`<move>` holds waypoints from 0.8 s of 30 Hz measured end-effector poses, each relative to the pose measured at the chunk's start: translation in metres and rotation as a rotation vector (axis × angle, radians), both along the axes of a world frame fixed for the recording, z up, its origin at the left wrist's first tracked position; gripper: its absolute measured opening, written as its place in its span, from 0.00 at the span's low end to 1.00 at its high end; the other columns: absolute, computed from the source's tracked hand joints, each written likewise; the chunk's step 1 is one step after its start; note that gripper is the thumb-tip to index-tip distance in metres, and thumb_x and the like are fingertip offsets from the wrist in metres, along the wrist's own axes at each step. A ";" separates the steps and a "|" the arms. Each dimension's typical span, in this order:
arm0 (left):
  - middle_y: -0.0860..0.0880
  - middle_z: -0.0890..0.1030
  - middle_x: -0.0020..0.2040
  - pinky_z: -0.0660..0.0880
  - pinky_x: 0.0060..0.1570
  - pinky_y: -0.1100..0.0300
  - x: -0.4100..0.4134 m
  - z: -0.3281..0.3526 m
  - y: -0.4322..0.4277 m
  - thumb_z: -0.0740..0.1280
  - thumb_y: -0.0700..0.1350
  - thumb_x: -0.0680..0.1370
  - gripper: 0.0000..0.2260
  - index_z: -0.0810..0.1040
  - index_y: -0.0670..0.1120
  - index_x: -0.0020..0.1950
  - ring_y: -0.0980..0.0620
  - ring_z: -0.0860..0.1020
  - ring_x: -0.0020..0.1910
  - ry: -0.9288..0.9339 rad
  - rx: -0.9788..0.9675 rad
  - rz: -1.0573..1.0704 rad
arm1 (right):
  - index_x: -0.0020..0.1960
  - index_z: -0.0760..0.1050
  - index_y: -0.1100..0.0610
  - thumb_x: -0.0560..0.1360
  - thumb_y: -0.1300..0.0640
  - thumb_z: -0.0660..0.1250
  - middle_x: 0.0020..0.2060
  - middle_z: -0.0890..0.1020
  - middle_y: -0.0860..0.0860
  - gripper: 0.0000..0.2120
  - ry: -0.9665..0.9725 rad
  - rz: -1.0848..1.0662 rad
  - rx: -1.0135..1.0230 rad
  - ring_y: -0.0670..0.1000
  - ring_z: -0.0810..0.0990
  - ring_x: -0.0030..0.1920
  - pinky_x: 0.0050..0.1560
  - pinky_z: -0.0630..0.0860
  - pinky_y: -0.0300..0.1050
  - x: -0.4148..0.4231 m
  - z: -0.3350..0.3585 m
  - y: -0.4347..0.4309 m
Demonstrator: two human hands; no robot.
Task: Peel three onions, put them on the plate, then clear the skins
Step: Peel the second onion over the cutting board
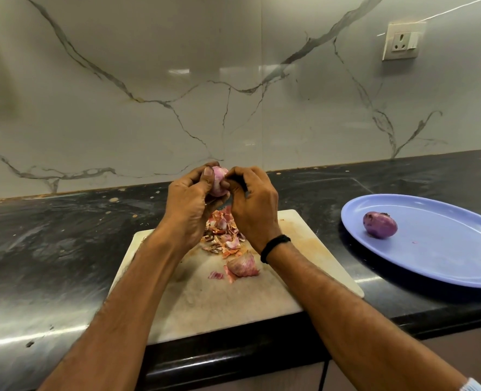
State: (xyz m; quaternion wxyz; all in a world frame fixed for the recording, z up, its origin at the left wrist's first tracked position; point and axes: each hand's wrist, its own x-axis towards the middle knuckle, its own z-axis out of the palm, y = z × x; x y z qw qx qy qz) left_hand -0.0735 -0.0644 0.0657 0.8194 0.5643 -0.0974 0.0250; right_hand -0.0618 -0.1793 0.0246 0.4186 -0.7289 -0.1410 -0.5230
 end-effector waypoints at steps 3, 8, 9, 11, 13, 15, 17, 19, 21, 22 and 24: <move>0.40 0.81 0.58 0.82 0.41 0.59 0.000 0.001 0.000 0.63 0.45 0.83 0.12 0.80 0.43 0.63 0.47 0.82 0.52 0.008 -0.005 -0.003 | 0.50 0.79 0.63 0.77 0.64 0.65 0.44 0.79 0.56 0.05 -0.021 -0.005 -0.016 0.52 0.76 0.47 0.48 0.74 0.37 0.000 0.000 0.001; 0.43 0.83 0.52 0.82 0.37 0.59 -0.003 0.000 -0.005 0.63 0.45 0.83 0.13 0.80 0.40 0.64 0.48 0.83 0.47 0.037 -0.028 -0.006 | 0.47 0.77 0.63 0.76 0.58 0.58 0.43 0.77 0.56 0.12 -0.029 -0.045 -0.051 0.50 0.72 0.45 0.44 0.67 0.33 0.002 0.000 0.002; 0.43 0.83 0.51 0.82 0.37 0.59 -0.003 0.000 -0.005 0.63 0.45 0.83 0.13 0.80 0.41 0.63 0.48 0.83 0.46 0.042 -0.033 -0.002 | 0.47 0.76 0.63 0.75 0.57 0.57 0.43 0.76 0.57 0.12 -0.022 -0.051 -0.079 0.50 0.70 0.45 0.44 0.66 0.33 0.001 0.000 0.003; 0.44 0.84 0.49 0.82 0.36 0.59 -0.003 0.000 -0.006 0.63 0.46 0.83 0.12 0.82 0.42 0.60 0.49 0.84 0.44 0.047 -0.031 0.005 | 0.47 0.74 0.64 0.73 0.55 0.54 0.42 0.75 0.57 0.14 -0.005 -0.055 -0.114 0.51 0.69 0.44 0.43 0.64 0.32 -0.001 0.001 0.007; 0.45 0.85 0.47 0.83 0.37 0.58 -0.005 0.002 -0.007 0.63 0.45 0.83 0.10 0.82 0.43 0.56 0.49 0.84 0.44 0.068 -0.055 0.007 | 0.47 0.73 0.64 0.71 0.56 0.52 0.42 0.74 0.58 0.15 0.007 -0.056 -0.095 0.51 0.68 0.44 0.43 0.64 0.32 -0.003 0.001 0.011; 0.44 0.85 0.46 0.84 0.41 0.54 -0.006 0.006 -0.007 0.61 0.43 0.84 0.09 0.81 0.42 0.53 0.47 0.84 0.47 0.102 -0.145 0.004 | 0.48 0.73 0.64 0.72 0.58 0.53 0.42 0.74 0.57 0.13 0.019 -0.077 -0.039 0.49 0.68 0.44 0.42 0.65 0.30 -0.003 0.001 0.009; 0.40 0.83 0.54 0.84 0.46 0.49 -0.005 0.008 -0.006 0.59 0.39 0.85 0.09 0.80 0.41 0.55 0.42 0.83 0.54 0.117 -0.233 -0.008 | 0.49 0.71 0.63 0.73 0.64 0.56 0.41 0.74 0.56 0.08 0.045 -0.101 0.034 0.49 0.70 0.42 0.41 0.66 0.31 -0.001 0.000 0.002; 0.38 0.80 0.61 0.83 0.51 0.46 -0.002 0.008 -0.004 0.57 0.36 0.84 0.12 0.79 0.39 0.60 0.38 0.80 0.60 0.108 -0.246 -0.005 | 0.50 0.71 0.63 0.72 0.70 0.58 0.42 0.75 0.56 0.09 0.052 -0.121 0.074 0.50 0.72 0.42 0.41 0.67 0.33 0.000 0.000 -0.003; 0.39 0.80 0.61 0.82 0.55 0.44 0.000 0.006 -0.001 0.56 0.35 0.84 0.15 0.79 0.39 0.64 0.37 0.79 0.61 0.091 -0.215 -0.001 | 0.52 0.74 0.63 0.72 0.69 0.58 0.45 0.78 0.57 0.11 0.028 -0.126 0.066 0.51 0.75 0.46 0.47 0.69 0.28 -0.001 0.001 -0.003; 0.39 0.81 0.60 0.81 0.56 0.43 0.000 0.005 0.000 0.56 0.35 0.84 0.15 0.79 0.38 0.64 0.37 0.80 0.61 0.079 -0.194 -0.001 | 0.53 0.75 0.64 0.72 0.68 0.58 0.46 0.79 0.58 0.12 0.017 -0.122 0.053 0.51 0.76 0.48 0.49 0.69 0.26 -0.002 0.002 -0.001; 0.40 0.82 0.60 0.80 0.58 0.43 0.002 0.004 0.001 0.55 0.35 0.84 0.16 0.80 0.38 0.63 0.38 0.81 0.60 0.043 -0.152 0.000 | 0.54 0.76 0.64 0.74 0.67 0.60 0.47 0.80 0.58 0.11 -0.011 -0.103 0.022 0.51 0.77 0.48 0.51 0.69 0.25 -0.003 0.002 0.001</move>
